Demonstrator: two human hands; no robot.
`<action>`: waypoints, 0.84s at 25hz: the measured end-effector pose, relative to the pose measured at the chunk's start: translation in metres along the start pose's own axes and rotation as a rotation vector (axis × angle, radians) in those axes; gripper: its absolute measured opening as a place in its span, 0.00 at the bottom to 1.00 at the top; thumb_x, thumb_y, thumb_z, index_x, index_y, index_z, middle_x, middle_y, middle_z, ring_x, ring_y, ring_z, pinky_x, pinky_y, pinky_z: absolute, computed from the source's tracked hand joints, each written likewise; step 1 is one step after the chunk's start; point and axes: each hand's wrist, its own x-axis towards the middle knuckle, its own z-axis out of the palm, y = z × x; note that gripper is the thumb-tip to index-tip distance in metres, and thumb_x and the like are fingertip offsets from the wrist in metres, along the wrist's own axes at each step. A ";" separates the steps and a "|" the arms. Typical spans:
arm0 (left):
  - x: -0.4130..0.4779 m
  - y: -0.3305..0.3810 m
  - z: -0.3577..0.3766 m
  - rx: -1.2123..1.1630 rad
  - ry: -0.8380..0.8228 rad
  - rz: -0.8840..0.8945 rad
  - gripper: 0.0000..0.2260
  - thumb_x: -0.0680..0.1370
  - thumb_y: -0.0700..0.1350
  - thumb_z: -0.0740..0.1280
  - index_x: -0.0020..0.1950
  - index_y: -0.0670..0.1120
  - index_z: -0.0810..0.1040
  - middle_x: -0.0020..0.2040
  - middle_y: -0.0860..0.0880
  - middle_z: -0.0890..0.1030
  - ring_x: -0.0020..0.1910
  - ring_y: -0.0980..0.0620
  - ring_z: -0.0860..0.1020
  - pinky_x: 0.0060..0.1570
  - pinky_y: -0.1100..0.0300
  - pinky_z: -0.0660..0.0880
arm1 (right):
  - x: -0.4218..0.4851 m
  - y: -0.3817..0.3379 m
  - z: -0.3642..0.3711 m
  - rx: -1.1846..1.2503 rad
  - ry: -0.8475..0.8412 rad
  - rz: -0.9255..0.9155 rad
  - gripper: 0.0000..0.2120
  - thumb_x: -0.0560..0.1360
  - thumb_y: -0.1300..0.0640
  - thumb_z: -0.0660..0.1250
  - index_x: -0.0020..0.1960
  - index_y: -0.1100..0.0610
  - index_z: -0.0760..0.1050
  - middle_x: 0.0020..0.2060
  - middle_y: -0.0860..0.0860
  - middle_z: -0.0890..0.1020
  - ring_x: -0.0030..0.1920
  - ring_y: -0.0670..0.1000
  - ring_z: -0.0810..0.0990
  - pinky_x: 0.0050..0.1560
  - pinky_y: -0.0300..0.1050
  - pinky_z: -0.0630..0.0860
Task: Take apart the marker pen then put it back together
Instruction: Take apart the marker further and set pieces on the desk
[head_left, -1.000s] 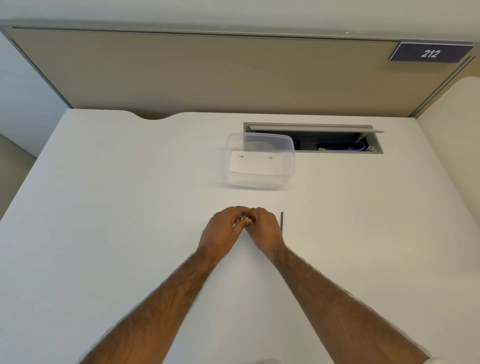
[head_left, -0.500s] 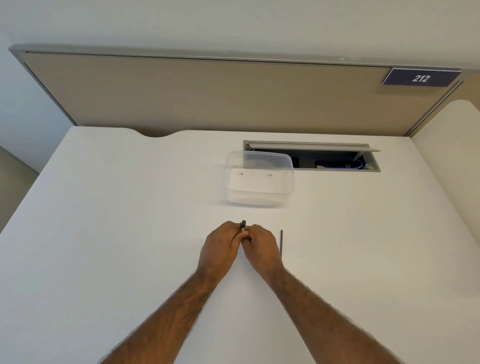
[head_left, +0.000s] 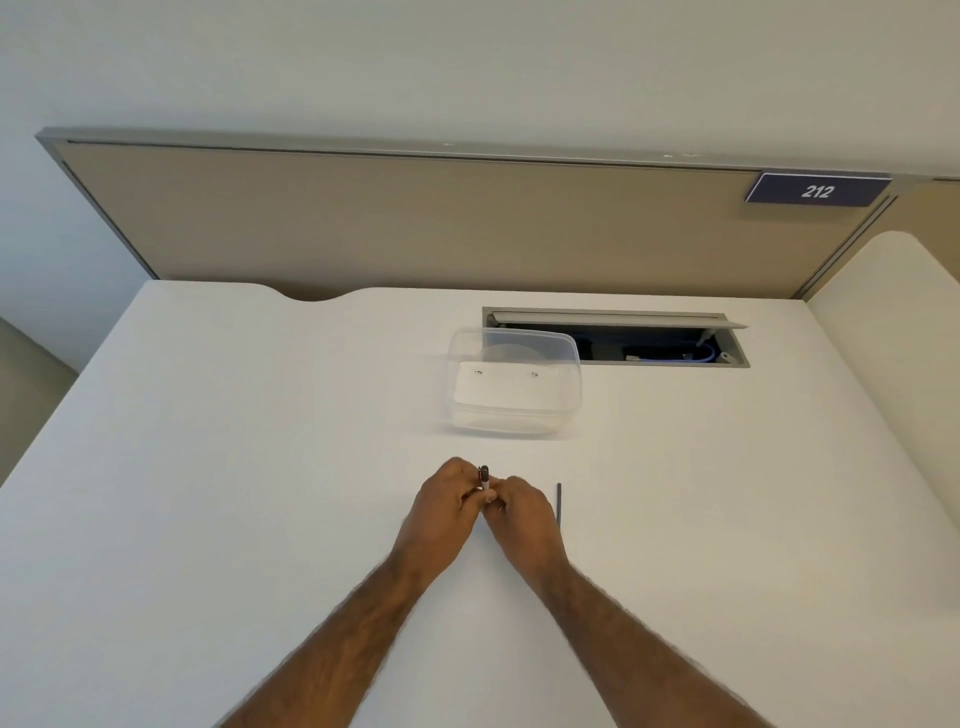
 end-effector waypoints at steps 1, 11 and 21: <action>0.000 0.001 0.000 -0.006 -0.006 0.007 0.06 0.81 0.44 0.66 0.50 0.48 0.83 0.48 0.58 0.78 0.49 0.61 0.79 0.50 0.63 0.77 | -0.001 0.001 0.000 0.013 0.010 -0.001 0.11 0.81 0.54 0.60 0.40 0.51 0.72 0.34 0.44 0.72 0.35 0.43 0.71 0.33 0.34 0.62; -0.004 0.004 0.001 -0.026 0.104 0.099 0.03 0.79 0.45 0.71 0.48 0.53 0.81 0.45 0.59 0.81 0.46 0.59 0.81 0.47 0.61 0.79 | 0.001 -0.002 -0.004 0.026 0.028 -0.024 0.11 0.81 0.56 0.61 0.43 0.58 0.78 0.39 0.51 0.82 0.38 0.49 0.77 0.39 0.42 0.71; -0.012 -0.007 0.001 0.031 0.023 0.051 0.06 0.82 0.48 0.65 0.52 0.52 0.81 0.47 0.59 0.82 0.48 0.58 0.81 0.48 0.56 0.80 | -0.001 0.007 0.005 -0.082 -0.045 -0.069 0.16 0.82 0.49 0.61 0.44 0.58 0.78 0.40 0.52 0.83 0.39 0.52 0.79 0.40 0.45 0.72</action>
